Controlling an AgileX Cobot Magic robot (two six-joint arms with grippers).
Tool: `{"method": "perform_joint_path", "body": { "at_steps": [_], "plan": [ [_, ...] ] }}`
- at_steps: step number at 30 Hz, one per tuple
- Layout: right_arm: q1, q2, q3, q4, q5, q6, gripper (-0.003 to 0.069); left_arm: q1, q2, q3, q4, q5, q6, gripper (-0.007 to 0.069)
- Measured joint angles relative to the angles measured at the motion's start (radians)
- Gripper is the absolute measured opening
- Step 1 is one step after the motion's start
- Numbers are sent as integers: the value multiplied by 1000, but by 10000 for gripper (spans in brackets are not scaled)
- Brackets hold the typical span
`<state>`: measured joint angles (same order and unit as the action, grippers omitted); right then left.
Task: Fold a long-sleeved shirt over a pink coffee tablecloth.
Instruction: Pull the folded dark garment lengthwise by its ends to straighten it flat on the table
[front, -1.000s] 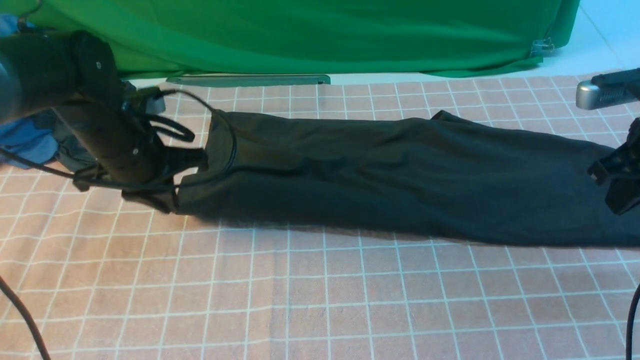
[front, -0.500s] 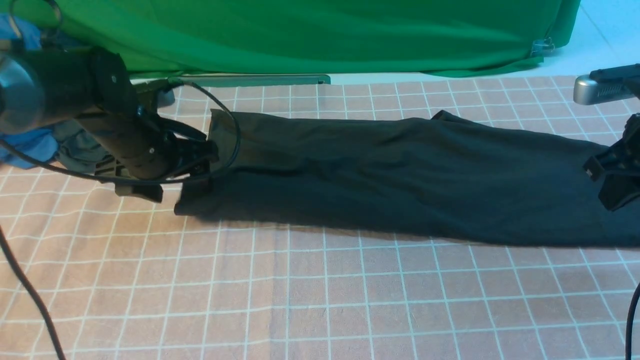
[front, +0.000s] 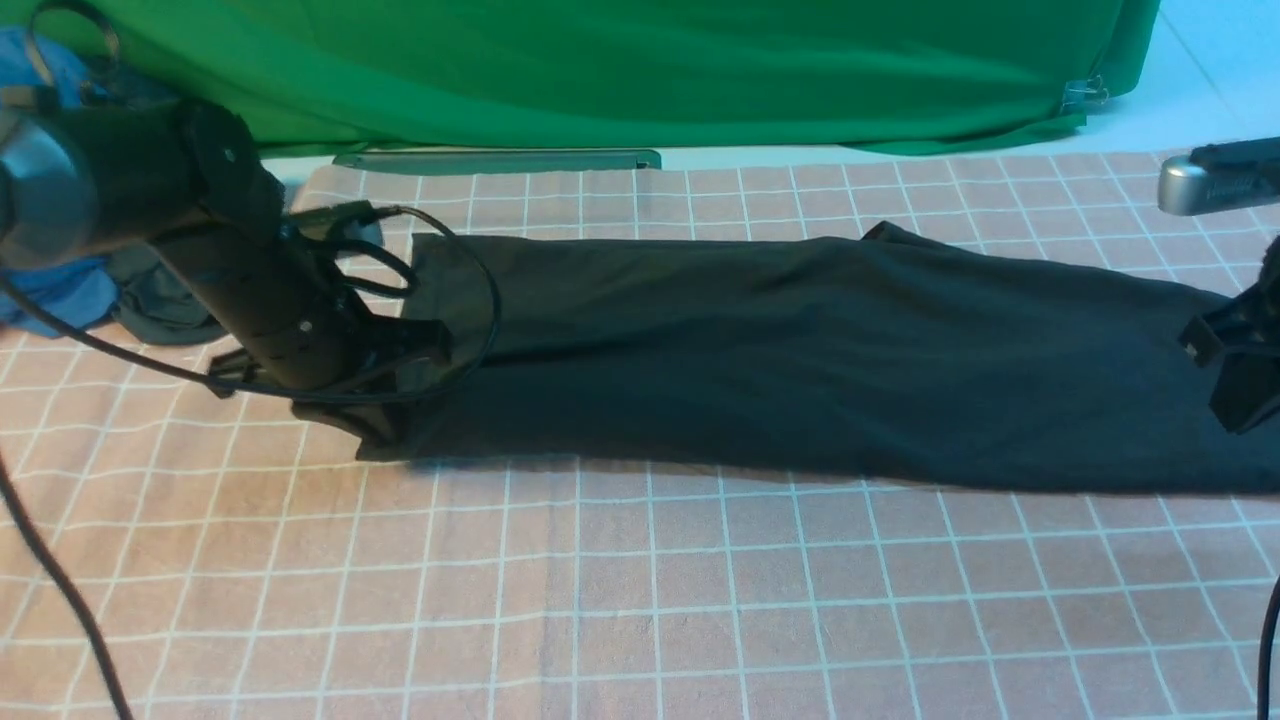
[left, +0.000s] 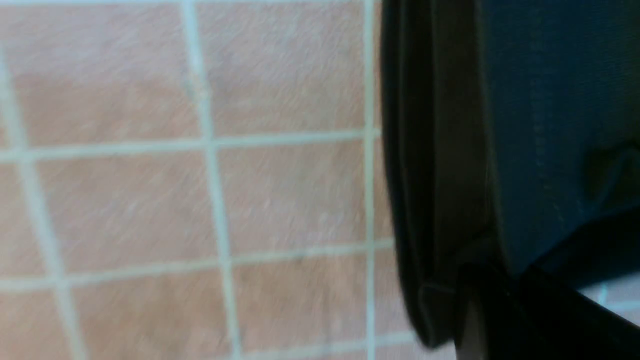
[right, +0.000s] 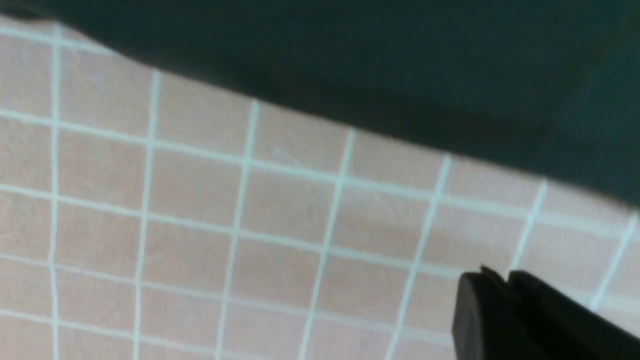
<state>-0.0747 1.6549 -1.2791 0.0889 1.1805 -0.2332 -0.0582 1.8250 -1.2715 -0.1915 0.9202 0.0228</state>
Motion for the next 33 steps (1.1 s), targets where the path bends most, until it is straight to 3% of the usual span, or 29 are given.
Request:
{"method": "perform_joint_path", "body": {
  "at_steps": [4,8,11,16,19,29,31,33],
  "plan": [
    [-53,-23,24,-8,2,32,98,0,-108,83,64,13,-71,13],
    [-101,-52,59,-24,-41,67,149,0,-158,178,99,-10,-96,13],
    [-144,-56,89,-41,-95,90,227,0,-163,216,108,-28,-98,13],
    [-220,-12,122,-59,-206,107,444,0,-163,231,142,-82,-116,13],
    [-238,33,121,-61,-254,115,491,0,-165,231,151,-113,-124,13],
    [-243,205,118,-63,-380,127,507,0,-166,231,167,-125,-128,13],
    [-243,229,118,-62,-397,124,465,0,-166,231,167,-125,-129,13],
    [-243,233,118,-60,-402,103,369,0,-168,231,167,-115,-139,13]
  ]
}}
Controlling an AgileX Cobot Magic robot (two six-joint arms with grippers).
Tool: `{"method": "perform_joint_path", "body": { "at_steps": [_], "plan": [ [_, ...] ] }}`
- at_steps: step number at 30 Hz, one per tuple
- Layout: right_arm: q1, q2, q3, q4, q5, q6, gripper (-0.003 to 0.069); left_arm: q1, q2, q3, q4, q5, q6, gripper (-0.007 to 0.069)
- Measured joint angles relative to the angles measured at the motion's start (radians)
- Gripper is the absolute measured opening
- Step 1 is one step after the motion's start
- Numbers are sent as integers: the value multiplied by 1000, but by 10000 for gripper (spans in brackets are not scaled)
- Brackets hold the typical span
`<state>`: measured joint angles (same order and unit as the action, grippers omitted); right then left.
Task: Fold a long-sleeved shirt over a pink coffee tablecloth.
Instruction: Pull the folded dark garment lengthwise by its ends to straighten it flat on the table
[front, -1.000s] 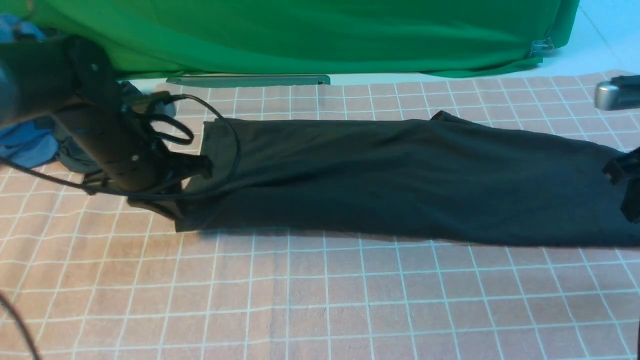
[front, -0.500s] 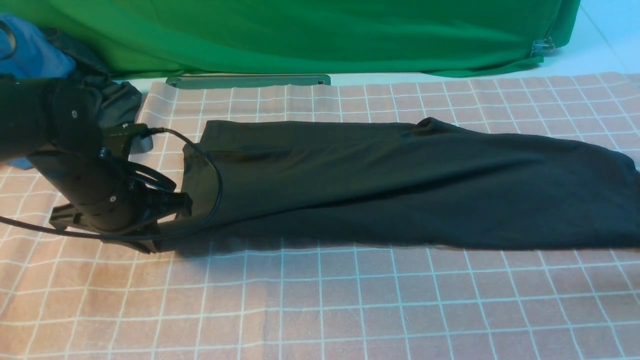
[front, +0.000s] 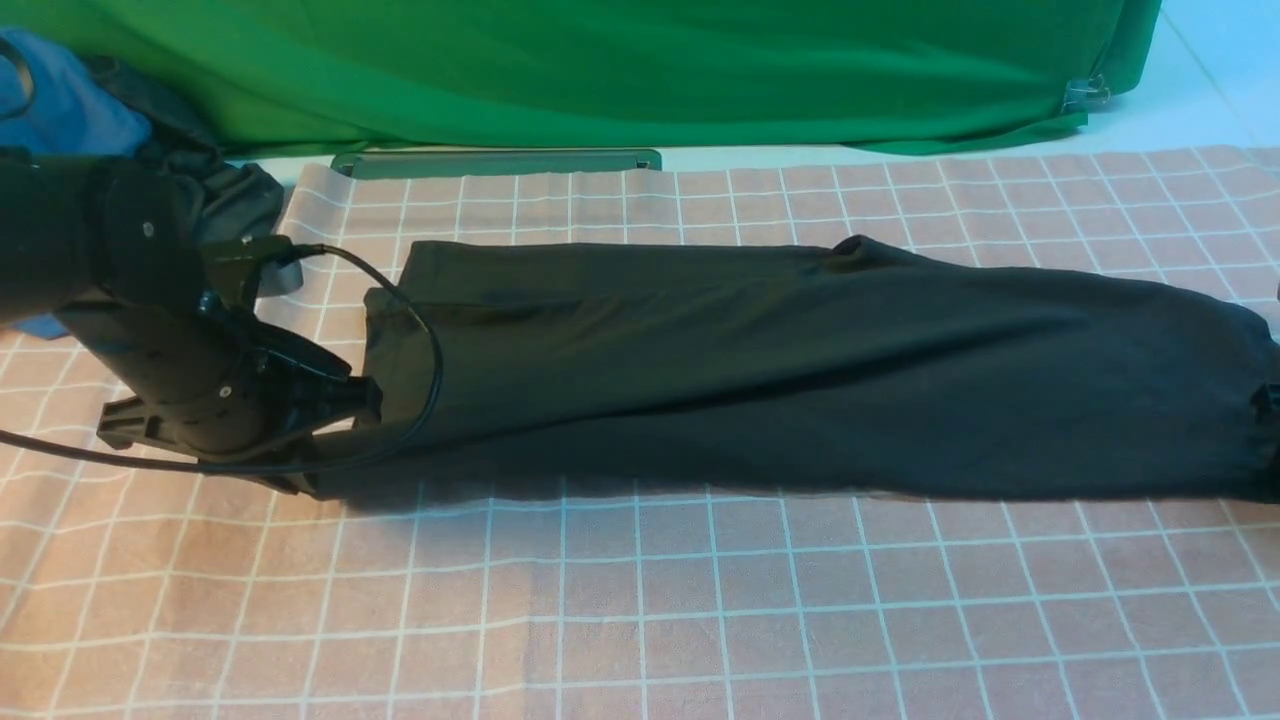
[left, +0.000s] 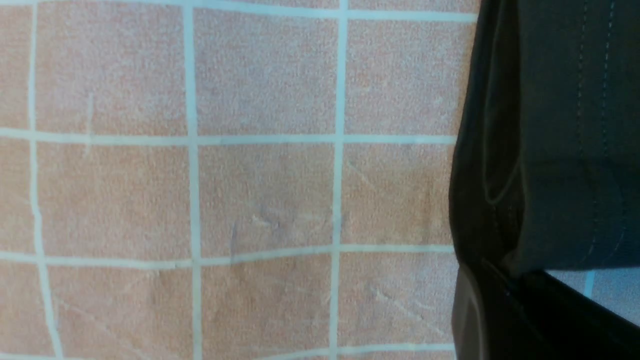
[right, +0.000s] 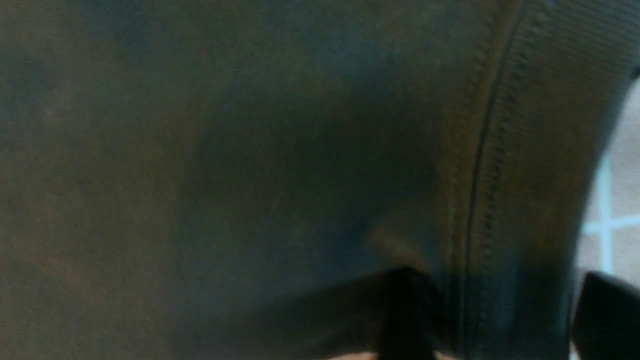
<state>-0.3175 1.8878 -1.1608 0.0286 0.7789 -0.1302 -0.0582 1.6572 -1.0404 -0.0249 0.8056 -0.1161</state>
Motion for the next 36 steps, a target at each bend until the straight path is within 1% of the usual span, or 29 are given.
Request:
{"method": "perform_joint_path", "body": {
  "at_steps": [1,2,3,4,5,6,11,15,19,21,25,27,28,29,30,31,32,34,35,36],
  "plan": [
    [0,0,-1,2,-3,-23,254,0,-2,0,0,6,-11,13],
    [0,0,-1,3,-4,-26,234,0,-2,0,0,8,-13,13],
    [0,-1,-2,6,-4,-39,128,0,-8,0,0,10,-18,13],
    [0,-5,-3,6,-4,-46,94,0,-15,0,0,14,-22,13],
    [0,-13,-4,6,4,-52,82,0,-29,0,4,18,-25,13],
    [0,-15,-4,6,4,-53,82,0,-32,0,6,20,-26,13],
    [0,-130,-8,-29,104,-51,82,0,-101,0,46,85,-38,13],
    [-10,-202,1,-86,230,-32,82,1,-126,12,51,161,-54,13],
    [-59,-231,62,-134,319,-21,82,1,-144,73,51,196,-57,13],
    [-89,-237,107,-152,324,-2,82,1,-167,118,51,194,-57,13],
    [-117,-247,168,-169,280,15,82,1,-218,182,34,98,-57,13],
    [-116,-248,179,-167,251,20,82,1,-241,196,-14,-34,-53,13],
    [-116,-248,179,-166,251,20,82,1,-241,196,-19,-34,-53,13],
    [-116,-250,179,-165,243,21,82,1,-242,197,-41,-82,-44,13],
    [-115,-250,179,-165,237,22,82,1,-242,199,-89,-136,-17,15],
    [-115,-251,179,-165,236,22,82,1,-242,199,-111,-162,-6,16],
    [-115,-251,179,-165,230,22,82,1,-237,199,-168,-213,54,29],
    [-115,-252,179,-164,221,22,82,1,-224,199,-246,-270,140,82],
    [-115,-252,179,-163,216,22,82,1,-214,199,-285,-295,183,122],
    [-114,-252,179,-163,211,22,82,1,-201,199,-320,-320,229,181]
  ]
}}
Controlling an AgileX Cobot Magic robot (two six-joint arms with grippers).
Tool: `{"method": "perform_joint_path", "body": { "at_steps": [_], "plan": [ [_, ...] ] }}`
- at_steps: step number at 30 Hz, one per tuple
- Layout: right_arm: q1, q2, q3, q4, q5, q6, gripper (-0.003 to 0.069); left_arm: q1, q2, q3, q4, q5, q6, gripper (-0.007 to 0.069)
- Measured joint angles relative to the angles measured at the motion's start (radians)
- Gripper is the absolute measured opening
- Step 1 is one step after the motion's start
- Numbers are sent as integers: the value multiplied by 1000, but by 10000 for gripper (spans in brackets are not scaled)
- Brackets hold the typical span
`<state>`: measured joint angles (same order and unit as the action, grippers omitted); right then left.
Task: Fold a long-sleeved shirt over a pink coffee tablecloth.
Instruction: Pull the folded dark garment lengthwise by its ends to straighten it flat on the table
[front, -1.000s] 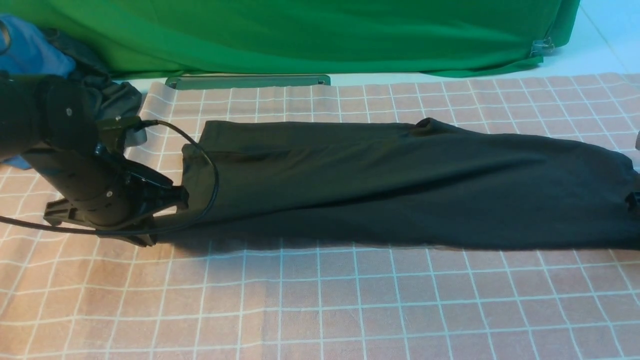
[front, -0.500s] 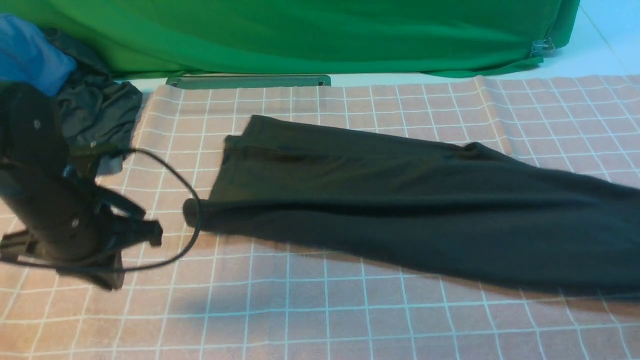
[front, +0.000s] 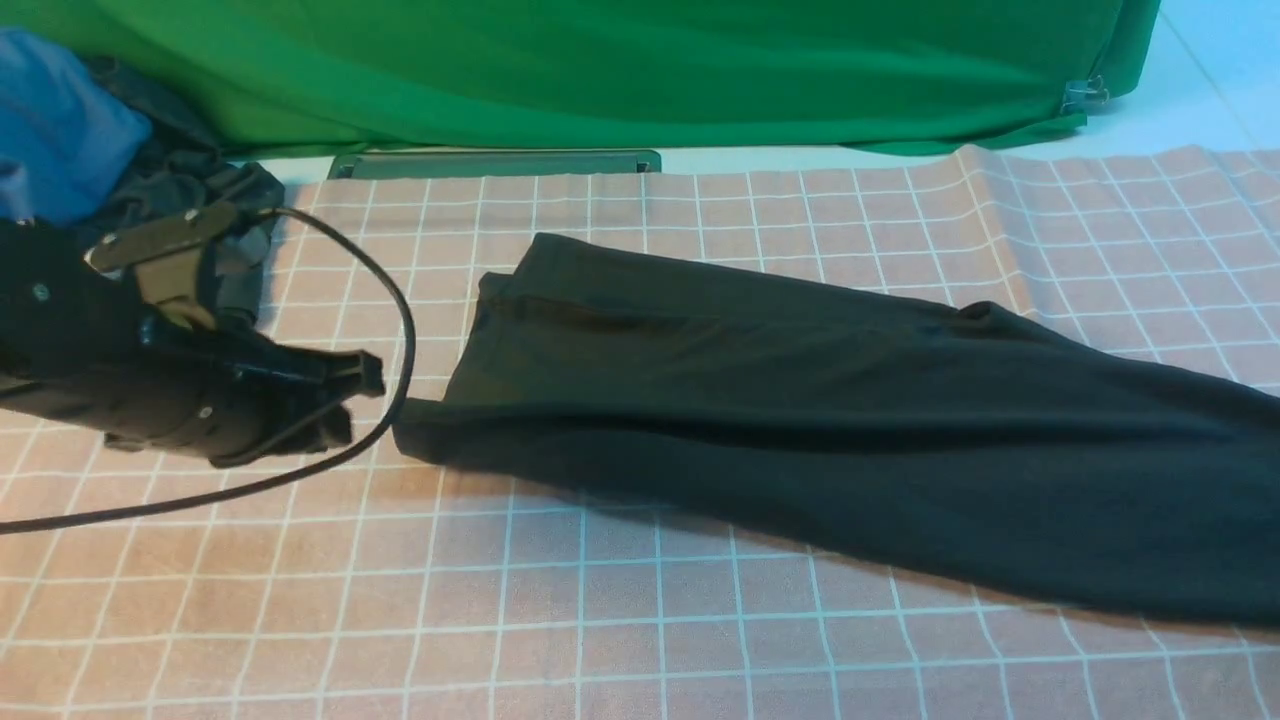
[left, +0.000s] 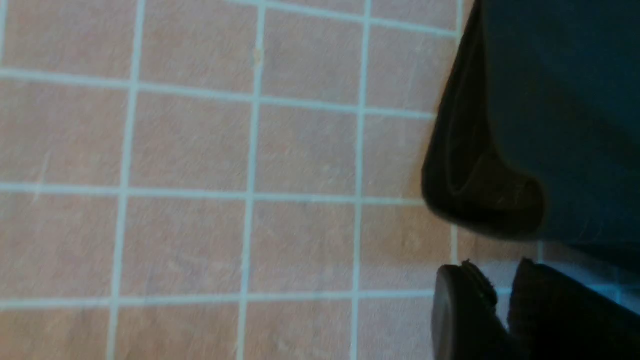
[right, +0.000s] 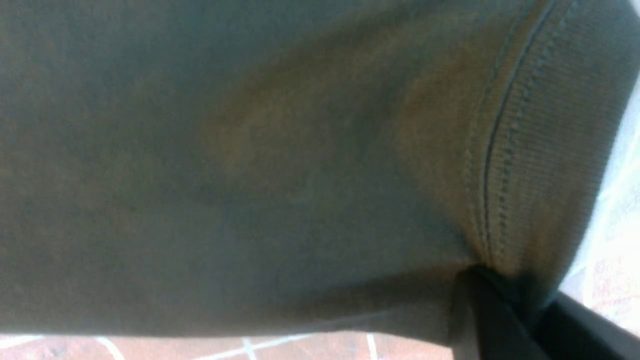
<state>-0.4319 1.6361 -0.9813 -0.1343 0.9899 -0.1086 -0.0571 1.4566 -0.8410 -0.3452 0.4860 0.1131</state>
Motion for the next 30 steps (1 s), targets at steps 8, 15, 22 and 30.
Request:
{"method": "perform_joint_path", "body": {
  "at_steps": [8,15,22,30],
  "plan": [
    [1,0,-6,7,-6,0,82,-56,132,0,-198,-133,269,627],
    [5,0,-71,30,14,0,82,-120,286,-24,-238,-268,259,678],
    [77,0,-160,37,60,-6,82,-122,408,-234,-196,23,173,167],
    [109,-1,-171,17,172,-14,82,-33,257,-295,203,430,-223,48]
  ]
}}
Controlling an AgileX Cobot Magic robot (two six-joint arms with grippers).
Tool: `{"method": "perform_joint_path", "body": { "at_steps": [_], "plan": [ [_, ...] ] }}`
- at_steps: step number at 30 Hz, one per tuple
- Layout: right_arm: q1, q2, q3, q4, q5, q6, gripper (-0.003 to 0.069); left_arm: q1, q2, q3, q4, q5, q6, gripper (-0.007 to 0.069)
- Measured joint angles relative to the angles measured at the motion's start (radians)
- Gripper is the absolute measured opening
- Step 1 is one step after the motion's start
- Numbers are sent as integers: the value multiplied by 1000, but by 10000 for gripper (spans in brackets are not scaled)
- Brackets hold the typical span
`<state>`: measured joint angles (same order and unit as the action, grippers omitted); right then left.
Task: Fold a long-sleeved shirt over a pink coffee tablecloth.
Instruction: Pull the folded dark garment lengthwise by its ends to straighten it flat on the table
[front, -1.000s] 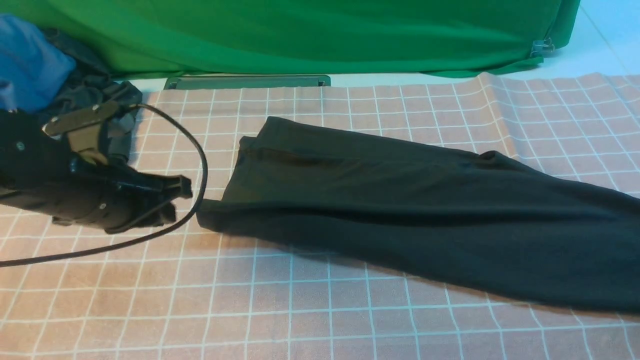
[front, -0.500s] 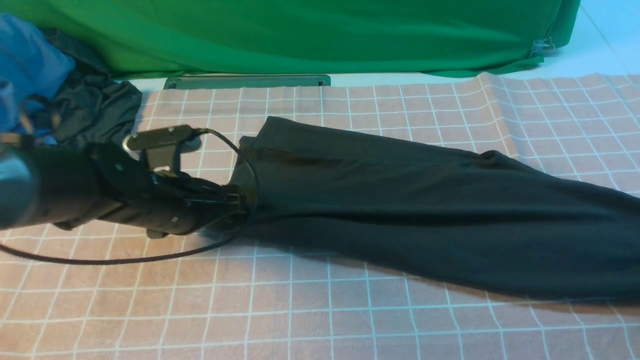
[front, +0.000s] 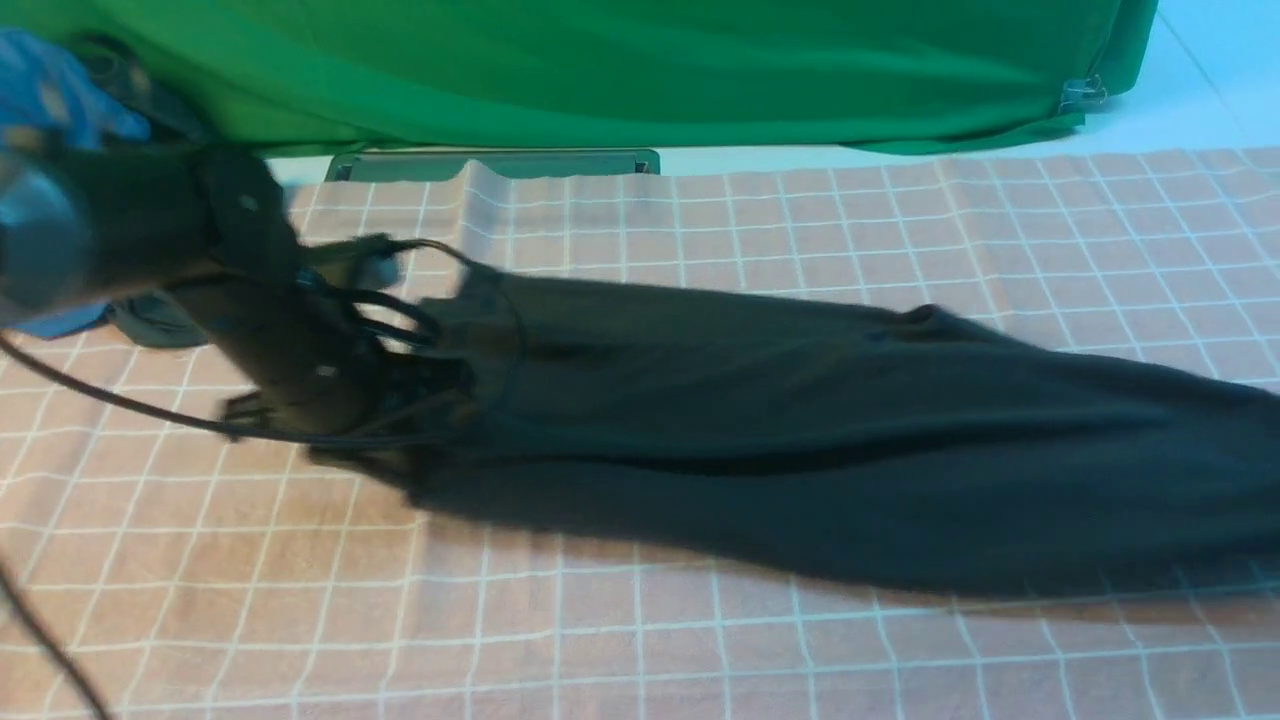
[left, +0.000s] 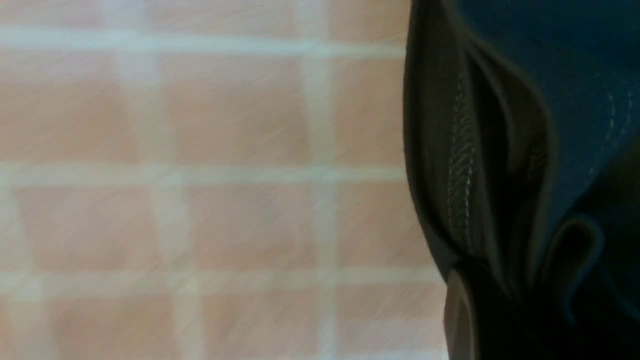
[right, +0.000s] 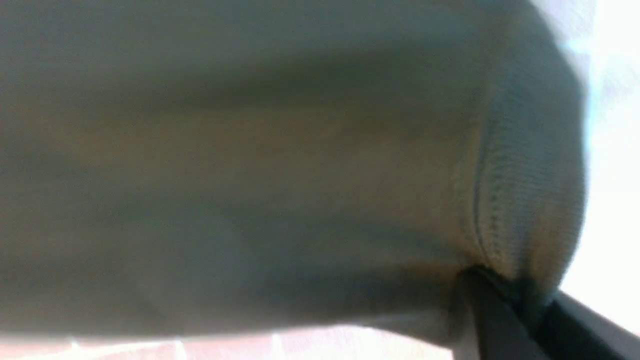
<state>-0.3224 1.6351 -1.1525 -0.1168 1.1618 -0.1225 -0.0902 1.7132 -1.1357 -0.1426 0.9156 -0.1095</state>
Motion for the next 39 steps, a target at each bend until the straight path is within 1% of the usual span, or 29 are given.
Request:
{"method": "perform_joint_path", "body": {
  "at_steps": [1,3,6,7,8,11,15,18,20,21,23,25,26,27,28,30,32,33,35,39],
  "plan": [
    [0,-1,11,-5,9,18,82,32,-40,14,17,41,-35,48],
    [-1,-1,43,-9,25,61,82,102,-108,55,5,106,-83,48],
    [-1,-1,99,7,18,98,82,196,-197,146,-57,174,-114,48],
    [-1,-1,103,7,16,98,82,202,-208,159,-62,176,-114,48],
    [0,-1,122,9,0,100,82,232,-236,196,-95,179,-112,48],
    [16,-1,143,2,-27,101,82,252,-292,258,-136,170,-96,48],
    [23,-1,144,-5,-32,101,84,255,-317,274,-145,219,-90,62],
    [23,-1,144,-10,-31,101,100,256,-326,275,-145,238,-89,117],
    [23,-1,144,-19,-31,101,129,259,-333,275,-129,250,-85,196],
    [23,-1,144,-20,-30,101,136,259,-335,275,-126,252,-83,204],
    [23,-1,144,-33,-28,101,183,259,-347,275,-115,271,-66,321],
    [23,-1,144,-44,-28,101,225,259,-355,275,-113,270,-59,374],
    [23,-1,144,-51,-28,103,269,259,-363,267,-109,252,-40,441],
    [23,-1,144,-52,-28,104,281,259,-364,264,-109,245,-38,448],
    [23,-1,144,-59,-27,108,317,259,-366,251,-109,206,-33,483],
    [23,-1,140,-75,-14,123,369,259,-365,229,-117,128,-24,506],
    [23,-1,135,-76,-10,139,378,259,-363,226,-127,98,-14,505],
    [23,-1,124,-75,-4,158,384,259,-357,223,-148,37,1,501],
    [31,-8,113,-60,-1,172,386,259,-334,222,-160,-18,19,496],
    [83,-56,111,-22,-27,173,386,259,-233,221,-164,-70,59,478]
  ]
}}
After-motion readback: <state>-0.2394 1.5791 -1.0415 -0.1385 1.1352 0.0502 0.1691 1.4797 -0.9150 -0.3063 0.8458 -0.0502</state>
